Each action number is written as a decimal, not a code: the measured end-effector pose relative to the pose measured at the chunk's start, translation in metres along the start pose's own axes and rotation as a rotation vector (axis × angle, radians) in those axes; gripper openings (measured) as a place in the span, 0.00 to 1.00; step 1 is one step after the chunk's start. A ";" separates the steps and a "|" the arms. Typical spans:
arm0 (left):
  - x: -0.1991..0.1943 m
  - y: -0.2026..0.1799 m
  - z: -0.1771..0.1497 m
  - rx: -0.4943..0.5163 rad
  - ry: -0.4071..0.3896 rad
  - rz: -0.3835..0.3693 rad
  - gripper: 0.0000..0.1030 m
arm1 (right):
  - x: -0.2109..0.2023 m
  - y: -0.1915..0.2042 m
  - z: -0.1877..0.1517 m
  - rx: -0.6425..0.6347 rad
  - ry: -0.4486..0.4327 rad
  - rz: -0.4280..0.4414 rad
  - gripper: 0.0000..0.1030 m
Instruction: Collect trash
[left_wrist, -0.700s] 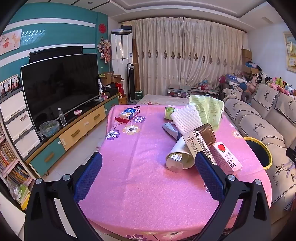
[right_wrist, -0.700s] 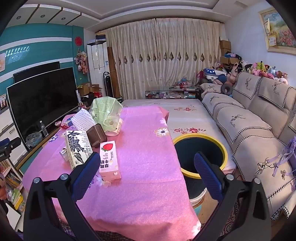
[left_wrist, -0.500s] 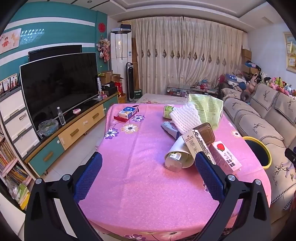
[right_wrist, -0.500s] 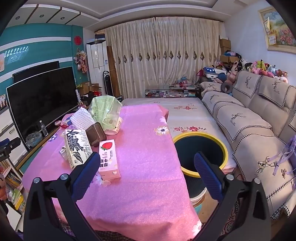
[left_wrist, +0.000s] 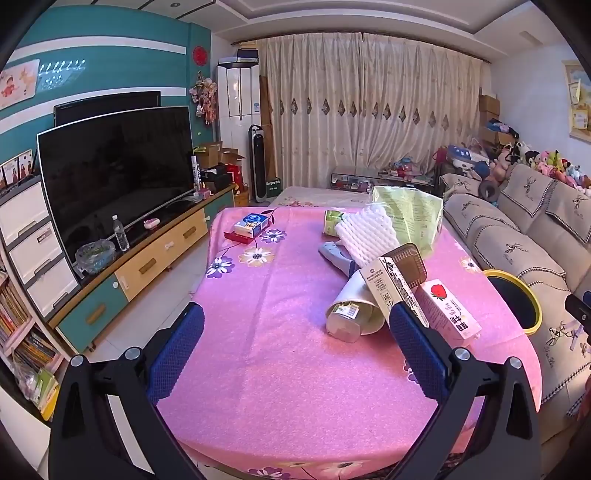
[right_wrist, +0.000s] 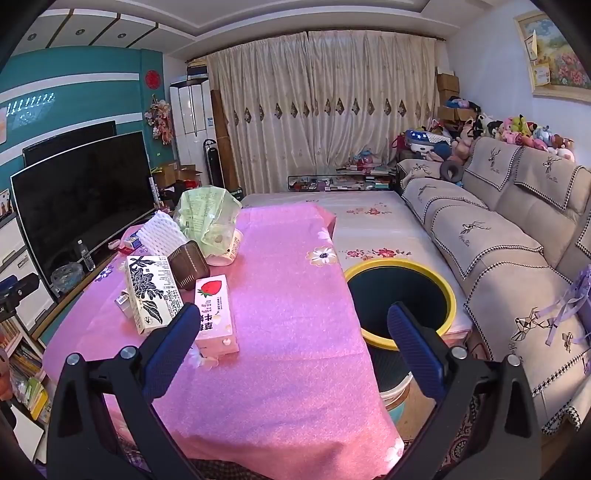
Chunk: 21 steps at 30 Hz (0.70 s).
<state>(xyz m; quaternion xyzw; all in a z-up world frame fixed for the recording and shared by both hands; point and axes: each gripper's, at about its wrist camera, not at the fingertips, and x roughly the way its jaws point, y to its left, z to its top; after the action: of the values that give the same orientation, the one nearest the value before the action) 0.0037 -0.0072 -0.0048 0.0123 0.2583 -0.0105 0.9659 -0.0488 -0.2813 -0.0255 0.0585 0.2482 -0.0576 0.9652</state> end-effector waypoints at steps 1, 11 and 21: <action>0.000 0.000 0.000 0.000 0.000 -0.001 0.96 | -0.001 0.000 0.000 0.001 0.000 0.001 0.94; 0.000 0.000 0.000 0.005 0.006 -0.005 0.96 | 0.002 -0.003 -0.001 0.007 0.006 0.001 0.94; 0.001 -0.002 0.000 0.010 0.012 -0.007 0.96 | 0.004 -0.003 -0.002 0.011 0.011 -0.001 0.94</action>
<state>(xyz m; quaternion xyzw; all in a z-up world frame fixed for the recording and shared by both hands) 0.0046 -0.0093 -0.0051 0.0161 0.2640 -0.0152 0.9643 -0.0465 -0.2843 -0.0297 0.0638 0.2533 -0.0593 0.9635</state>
